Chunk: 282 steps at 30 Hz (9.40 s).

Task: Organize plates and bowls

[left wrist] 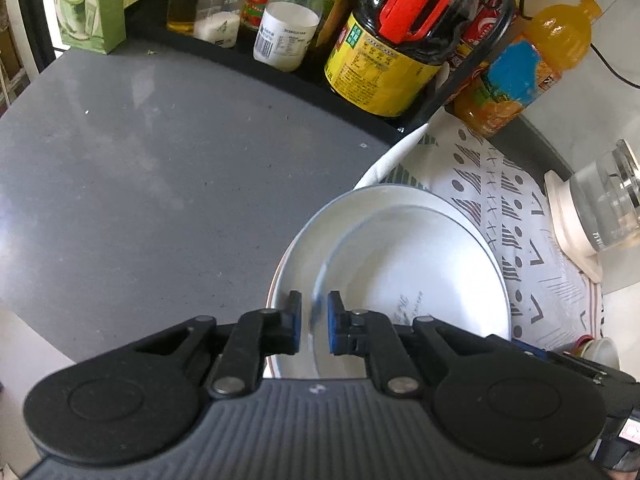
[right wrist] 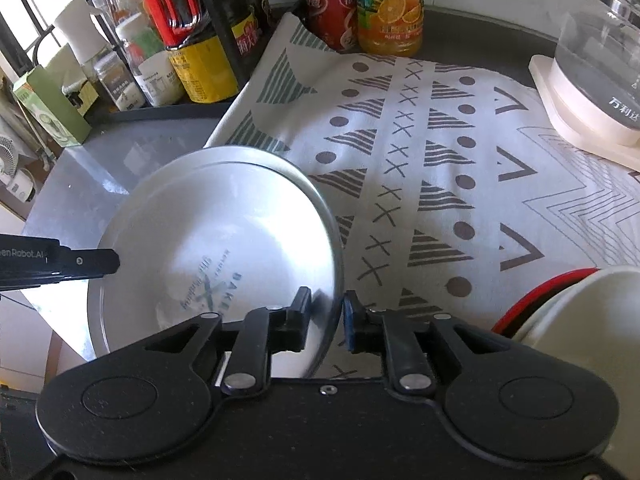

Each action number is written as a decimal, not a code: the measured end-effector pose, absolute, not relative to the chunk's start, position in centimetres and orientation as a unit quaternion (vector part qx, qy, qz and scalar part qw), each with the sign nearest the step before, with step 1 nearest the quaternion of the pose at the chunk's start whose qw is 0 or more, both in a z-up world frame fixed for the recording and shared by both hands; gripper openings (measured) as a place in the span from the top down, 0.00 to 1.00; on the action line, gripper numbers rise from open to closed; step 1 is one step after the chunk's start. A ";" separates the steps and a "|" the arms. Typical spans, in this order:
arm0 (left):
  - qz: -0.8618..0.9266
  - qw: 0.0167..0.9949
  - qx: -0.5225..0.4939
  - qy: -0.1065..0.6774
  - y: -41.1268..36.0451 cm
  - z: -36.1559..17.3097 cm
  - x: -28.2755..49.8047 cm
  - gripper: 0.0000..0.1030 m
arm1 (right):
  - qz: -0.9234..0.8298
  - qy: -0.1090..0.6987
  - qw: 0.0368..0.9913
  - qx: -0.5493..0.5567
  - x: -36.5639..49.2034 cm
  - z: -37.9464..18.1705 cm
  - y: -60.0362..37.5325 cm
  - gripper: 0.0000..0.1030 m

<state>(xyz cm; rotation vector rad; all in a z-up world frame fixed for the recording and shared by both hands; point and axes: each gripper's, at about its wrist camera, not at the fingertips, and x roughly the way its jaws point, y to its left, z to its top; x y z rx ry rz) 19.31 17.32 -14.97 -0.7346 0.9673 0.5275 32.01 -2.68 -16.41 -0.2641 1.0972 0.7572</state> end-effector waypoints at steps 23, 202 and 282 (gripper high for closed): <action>0.213 0.813 -0.296 0.454 15.2 -9.4 20.4 0.22 | 0.381 0.470 0.796 0.002 32.9 -8.5 -7.6 0.09; 0.209 0.747 -0.436 0.457 18.5 -13.5 20.4 0.71 | 0.378 0.584 0.718 0.021 34.1 -14.4 -3.8 0.68; 0.095 0.908 -0.164 0.373 2.2 2.9 4.0 0.01 | 0.167 0.320 0.931 0.048 10.6 0.5 -26.3 0.00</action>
